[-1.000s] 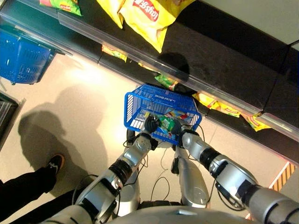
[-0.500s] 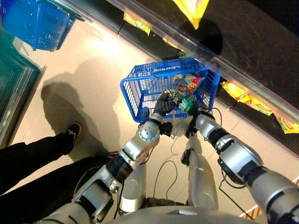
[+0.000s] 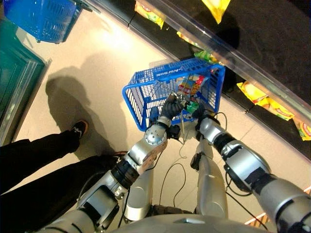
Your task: Pick up the snacks into the basket
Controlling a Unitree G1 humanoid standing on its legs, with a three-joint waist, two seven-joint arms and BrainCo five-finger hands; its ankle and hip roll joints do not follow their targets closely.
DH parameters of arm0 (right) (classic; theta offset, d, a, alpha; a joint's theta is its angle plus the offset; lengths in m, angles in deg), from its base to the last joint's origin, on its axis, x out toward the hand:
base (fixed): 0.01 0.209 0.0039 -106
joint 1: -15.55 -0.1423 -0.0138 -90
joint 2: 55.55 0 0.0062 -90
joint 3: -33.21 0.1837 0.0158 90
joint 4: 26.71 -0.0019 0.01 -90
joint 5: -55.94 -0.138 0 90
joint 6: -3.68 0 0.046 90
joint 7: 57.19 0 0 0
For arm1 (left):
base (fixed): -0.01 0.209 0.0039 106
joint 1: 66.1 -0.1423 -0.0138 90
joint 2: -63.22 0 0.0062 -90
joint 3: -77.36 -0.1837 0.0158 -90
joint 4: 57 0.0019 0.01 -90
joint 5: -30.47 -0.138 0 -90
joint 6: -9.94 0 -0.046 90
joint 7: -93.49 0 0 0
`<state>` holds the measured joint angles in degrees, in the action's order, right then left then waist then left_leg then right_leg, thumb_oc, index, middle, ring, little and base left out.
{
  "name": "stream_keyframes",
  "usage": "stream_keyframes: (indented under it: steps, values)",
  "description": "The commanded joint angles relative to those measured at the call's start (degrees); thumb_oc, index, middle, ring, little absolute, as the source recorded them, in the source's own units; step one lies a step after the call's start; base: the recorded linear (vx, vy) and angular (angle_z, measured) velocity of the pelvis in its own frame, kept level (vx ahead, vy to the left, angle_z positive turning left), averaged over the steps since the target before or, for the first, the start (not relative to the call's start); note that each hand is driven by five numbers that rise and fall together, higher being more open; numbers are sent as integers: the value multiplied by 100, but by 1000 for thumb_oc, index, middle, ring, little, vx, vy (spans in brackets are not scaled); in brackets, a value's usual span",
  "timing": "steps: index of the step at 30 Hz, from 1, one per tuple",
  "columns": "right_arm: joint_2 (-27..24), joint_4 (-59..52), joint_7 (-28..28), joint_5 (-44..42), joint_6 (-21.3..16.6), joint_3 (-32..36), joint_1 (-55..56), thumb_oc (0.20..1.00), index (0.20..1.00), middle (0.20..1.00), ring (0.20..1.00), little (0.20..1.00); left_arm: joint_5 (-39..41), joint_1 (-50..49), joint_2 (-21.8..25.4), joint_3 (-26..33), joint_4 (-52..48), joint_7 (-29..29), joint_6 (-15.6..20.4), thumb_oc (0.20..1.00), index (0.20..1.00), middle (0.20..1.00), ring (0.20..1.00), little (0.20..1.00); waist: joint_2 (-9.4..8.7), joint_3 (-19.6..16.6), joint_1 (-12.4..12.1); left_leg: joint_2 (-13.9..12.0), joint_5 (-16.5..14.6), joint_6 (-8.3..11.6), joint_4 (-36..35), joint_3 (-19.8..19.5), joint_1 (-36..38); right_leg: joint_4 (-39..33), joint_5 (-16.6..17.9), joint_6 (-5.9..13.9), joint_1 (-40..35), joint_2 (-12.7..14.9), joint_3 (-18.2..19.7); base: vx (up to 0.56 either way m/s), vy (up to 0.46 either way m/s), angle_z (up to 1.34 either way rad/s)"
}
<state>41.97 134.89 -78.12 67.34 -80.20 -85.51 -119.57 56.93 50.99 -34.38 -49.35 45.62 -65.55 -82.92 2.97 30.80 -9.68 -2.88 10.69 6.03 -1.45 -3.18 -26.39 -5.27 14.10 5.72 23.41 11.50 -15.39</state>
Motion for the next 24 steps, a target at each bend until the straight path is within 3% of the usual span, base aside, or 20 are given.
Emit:
stream_keyframes:
  steps: [1,13,21,24]
  values:
    - [-72,59,-17,-467,-96,290,347,1000,1000,1000,1000,1000,-393,257,-406,-29,-544,21,470,200,200,200,200,200,320,-101,144,249,-137,0,-355,175,303,61,-15,528,-175,275,144,39,-4,6]
    - [-246,112,77,-765,-110,825,1257,1000,1000,1000,1000,1000,-1141,-208,-95,644,1459,-79,267,200,200,200,200,200,192,-276,390,196,-376,-86,-355,137,1468,226,-422,453,-1261,213,107,77,-7,-2]
    - [-180,116,102,-883,-175,1141,2177,1000,1000,1000,1000,1000,-2049,-871,-214,1162,3715,-69,38,200,200,200,200,200,93,-914,619,110,-591,-131,-355,191,1975,256,-648,388,-1677,108,161,131,-6,-1]
    - [-229,154,200,-796,-201,1291,2687,1000,1000,1000,1000,1000,-1952,-1154,-258,1835,4888,-167,-48,200,200,200,200,200,-12,-1327,697,42,-661,-117,-355,209,2162,210,-752,370,-1895,26,166,139,-47,-8]
